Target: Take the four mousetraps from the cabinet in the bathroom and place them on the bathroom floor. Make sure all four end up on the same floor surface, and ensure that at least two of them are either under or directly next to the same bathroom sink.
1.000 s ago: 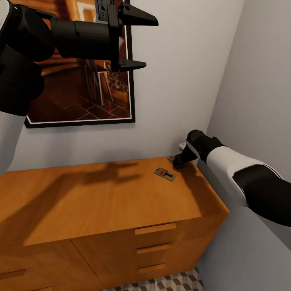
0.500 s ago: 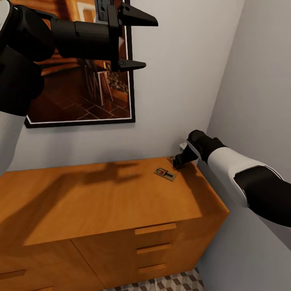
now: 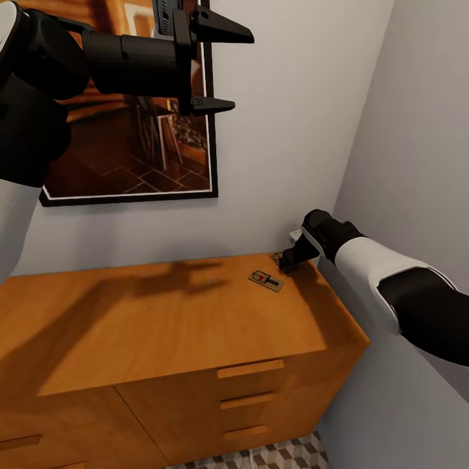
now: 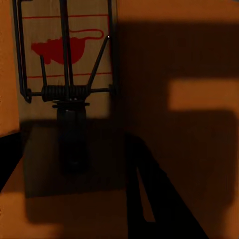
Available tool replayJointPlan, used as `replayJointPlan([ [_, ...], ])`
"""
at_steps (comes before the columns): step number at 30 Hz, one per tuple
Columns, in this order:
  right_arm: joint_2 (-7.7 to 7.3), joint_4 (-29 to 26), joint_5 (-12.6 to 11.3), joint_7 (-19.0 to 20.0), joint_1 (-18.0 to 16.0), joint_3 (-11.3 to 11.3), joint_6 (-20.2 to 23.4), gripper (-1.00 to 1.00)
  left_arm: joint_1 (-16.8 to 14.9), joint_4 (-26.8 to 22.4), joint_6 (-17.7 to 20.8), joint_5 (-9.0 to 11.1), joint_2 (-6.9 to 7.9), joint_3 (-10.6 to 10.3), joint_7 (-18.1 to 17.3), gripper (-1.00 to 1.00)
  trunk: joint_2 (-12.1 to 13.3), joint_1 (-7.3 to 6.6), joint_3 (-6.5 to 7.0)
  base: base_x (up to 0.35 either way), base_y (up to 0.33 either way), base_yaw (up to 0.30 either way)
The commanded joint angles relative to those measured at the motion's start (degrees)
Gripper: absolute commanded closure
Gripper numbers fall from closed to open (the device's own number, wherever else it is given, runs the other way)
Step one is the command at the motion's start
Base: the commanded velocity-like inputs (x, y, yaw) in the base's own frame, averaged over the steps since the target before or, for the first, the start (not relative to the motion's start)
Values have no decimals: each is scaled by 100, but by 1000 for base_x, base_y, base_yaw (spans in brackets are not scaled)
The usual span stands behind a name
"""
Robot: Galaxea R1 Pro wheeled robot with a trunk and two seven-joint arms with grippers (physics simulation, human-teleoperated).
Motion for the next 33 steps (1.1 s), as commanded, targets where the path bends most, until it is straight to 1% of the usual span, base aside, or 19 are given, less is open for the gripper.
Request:
replayJointPlan([
  [1, 0, 4, -74, 39, 126, -14, 41, 100, -8, -1, -7, 60, 5, -9, 50, -100, -2, 1, -7, 0, 0, 0],
  [5, 0, 6, -74, 45, 126, -14, 42, 100, -8, -1, -7, 60, 5, -9, 46, -100, -2, 1, -7, -35, 0, 0],
  [10, 0, 2, -74, 46, 126, -3, 42, 100, -8, 10, -7, 60, 5, -14, 53, -100, -2, 1, -7, -239, 0, 0],
  [13, 0, -1, -74, 46, 126, 2, 42, 100, -8, 15, -7, 60, 5, -17, 53, -100, -2, 1, -7, -108, 0, 0],
  [33, 7, 4, -68, 46, 127, 3, 42, 100, -8, 17, -7, 60, 5, -17, 62, -100, -2, 1, -7, -8, 0, 0],
])
